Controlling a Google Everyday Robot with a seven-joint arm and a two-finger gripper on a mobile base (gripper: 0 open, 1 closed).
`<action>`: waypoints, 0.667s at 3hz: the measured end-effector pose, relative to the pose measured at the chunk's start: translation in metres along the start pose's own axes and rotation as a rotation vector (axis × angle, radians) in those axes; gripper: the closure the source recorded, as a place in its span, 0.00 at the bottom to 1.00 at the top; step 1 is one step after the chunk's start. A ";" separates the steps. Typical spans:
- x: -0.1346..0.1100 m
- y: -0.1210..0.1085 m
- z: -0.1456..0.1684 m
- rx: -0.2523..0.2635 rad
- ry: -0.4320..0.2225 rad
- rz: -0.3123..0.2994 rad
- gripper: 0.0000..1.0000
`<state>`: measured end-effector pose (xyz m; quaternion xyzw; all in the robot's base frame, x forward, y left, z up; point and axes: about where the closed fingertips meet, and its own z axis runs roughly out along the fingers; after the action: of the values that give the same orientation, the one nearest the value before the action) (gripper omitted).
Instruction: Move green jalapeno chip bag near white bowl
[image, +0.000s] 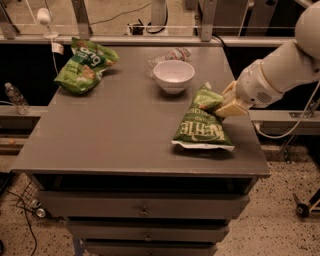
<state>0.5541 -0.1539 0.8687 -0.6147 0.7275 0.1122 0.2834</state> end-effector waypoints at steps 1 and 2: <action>0.027 -0.027 -0.008 0.050 0.053 0.048 1.00; 0.046 -0.055 -0.007 0.091 0.078 0.113 1.00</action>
Offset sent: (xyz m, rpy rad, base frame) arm 0.0793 -0.0845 -0.0142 -0.0590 0.0030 -0.2649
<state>0.6012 -0.2080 0.8593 -0.5630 0.7759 0.0708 0.2757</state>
